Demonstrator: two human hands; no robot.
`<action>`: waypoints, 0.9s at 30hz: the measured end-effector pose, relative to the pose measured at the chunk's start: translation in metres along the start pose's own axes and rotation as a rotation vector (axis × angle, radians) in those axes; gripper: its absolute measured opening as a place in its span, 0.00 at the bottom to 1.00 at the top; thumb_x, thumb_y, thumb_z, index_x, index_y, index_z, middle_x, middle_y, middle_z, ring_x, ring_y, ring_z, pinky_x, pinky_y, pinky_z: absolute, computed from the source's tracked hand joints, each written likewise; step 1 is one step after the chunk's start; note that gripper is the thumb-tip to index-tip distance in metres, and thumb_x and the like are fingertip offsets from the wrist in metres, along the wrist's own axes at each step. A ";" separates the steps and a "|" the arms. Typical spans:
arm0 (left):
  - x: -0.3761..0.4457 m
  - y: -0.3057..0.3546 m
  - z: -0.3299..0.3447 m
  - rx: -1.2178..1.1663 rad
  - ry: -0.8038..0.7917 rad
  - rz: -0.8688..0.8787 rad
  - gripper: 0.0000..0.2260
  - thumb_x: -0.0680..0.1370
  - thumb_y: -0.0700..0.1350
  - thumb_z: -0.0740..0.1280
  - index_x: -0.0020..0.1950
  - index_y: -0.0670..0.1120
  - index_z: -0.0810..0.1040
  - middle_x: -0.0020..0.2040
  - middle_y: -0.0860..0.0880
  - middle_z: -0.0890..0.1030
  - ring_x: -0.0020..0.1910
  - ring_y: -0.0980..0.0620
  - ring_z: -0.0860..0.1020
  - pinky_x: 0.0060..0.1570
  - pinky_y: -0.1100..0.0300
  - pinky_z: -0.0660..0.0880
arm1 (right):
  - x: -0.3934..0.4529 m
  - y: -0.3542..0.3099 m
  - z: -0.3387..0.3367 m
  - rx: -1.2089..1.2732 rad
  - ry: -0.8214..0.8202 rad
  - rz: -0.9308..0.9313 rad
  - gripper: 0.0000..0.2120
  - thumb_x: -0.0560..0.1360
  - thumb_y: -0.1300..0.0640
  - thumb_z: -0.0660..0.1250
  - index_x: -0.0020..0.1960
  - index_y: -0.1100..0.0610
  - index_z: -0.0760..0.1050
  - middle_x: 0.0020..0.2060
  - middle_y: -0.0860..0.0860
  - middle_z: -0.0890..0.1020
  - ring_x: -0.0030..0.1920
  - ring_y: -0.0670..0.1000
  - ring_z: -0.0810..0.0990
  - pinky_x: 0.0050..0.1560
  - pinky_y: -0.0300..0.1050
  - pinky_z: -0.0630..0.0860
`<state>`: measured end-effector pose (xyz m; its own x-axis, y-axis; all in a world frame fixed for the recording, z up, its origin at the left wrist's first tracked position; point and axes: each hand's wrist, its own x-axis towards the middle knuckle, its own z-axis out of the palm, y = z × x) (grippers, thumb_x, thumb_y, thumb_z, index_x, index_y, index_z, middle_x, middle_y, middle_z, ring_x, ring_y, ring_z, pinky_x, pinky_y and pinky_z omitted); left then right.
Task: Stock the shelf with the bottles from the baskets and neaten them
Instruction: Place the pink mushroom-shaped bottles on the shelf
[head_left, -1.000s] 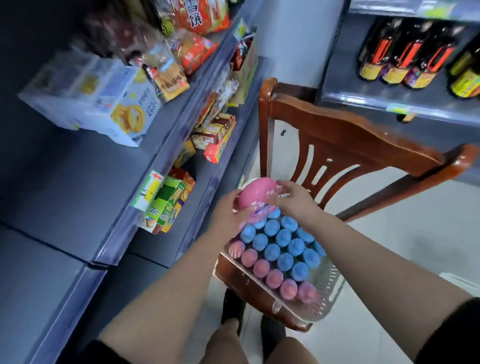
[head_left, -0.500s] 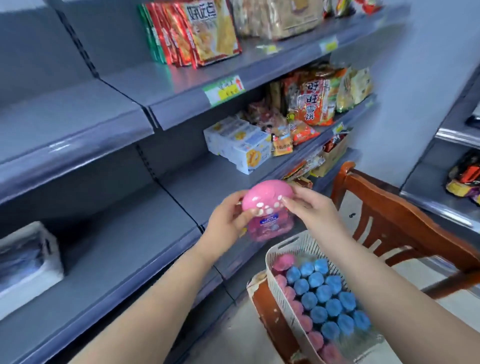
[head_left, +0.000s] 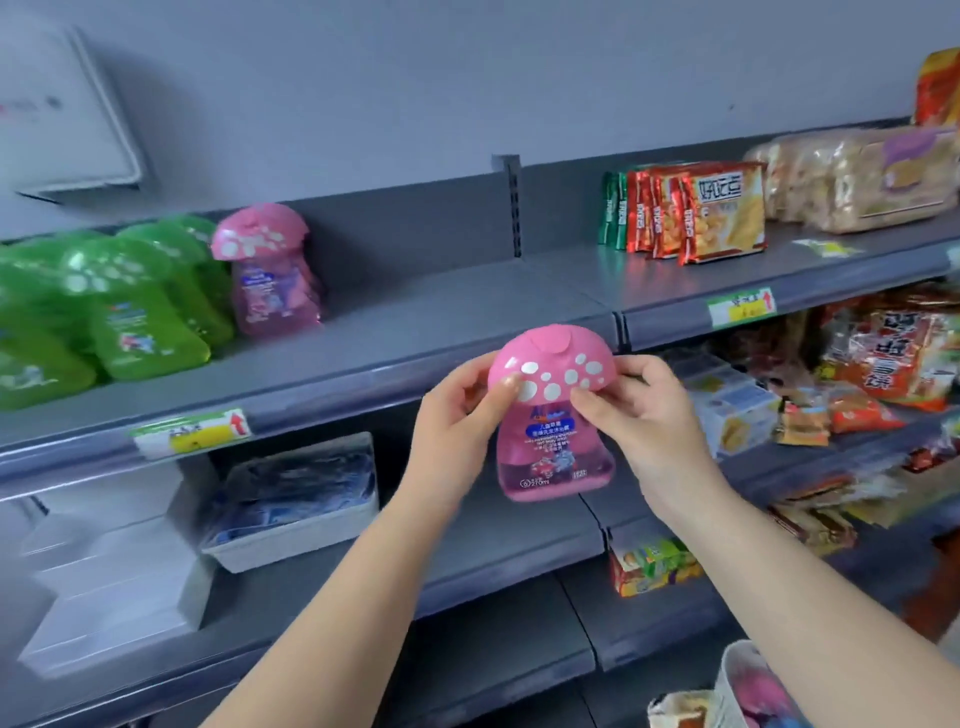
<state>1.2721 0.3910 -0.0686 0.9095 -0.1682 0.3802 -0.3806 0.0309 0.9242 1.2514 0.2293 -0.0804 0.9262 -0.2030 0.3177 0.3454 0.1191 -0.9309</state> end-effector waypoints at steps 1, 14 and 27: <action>0.000 0.006 -0.013 -0.003 0.033 0.005 0.09 0.77 0.44 0.65 0.56 0.46 0.79 0.51 0.49 0.84 0.50 0.53 0.82 0.49 0.59 0.78 | 0.003 -0.003 0.014 0.021 -0.025 -0.004 0.23 0.57 0.53 0.73 0.49 0.54 0.70 0.45 0.50 0.83 0.44 0.43 0.83 0.43 0.40 0.80; 0.024 0.069 -0.161 0.029 0.319 0.134 0.02 0.76 0.46 0.67 0.47 0.49 0.79 0.38 0.54 0.82 0.38 0.55 0.80 0.41 0.56 0.77 | 0.041 -0.048 0.177 -0.044 -0.247 -0.167 0.23 0.62 0.50 0.72 0.55 0.53 0.75 0.49 0.48 0.83 0.48 0.45 0.83 0.46 0.41 0.79; 0.083 0.063 -0.230 0.225 0.422 0.099 0.19 0.72 0.47 0.73 0.61 0.44 0.75 0.51 0.50 0.83 0.47 0.55 0.82 0.45 0.64 0.79 | 0.122 -0.026 0.257 -0.006 -0.283 -0.110 0.14 0.70 0.57 0.73 0.53 0.51 0.72 0.50 0.52 0.82 0.50 0.53 0.82 0.53 0.58 0.79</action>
<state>1.3624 0.6059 0.0293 0.8380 0.2403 0.4899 -0.4528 -0.1946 0.8701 1.3939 0.4509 0.0289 0.8889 0.0649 0.4535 0.4459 0.1050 -0.8889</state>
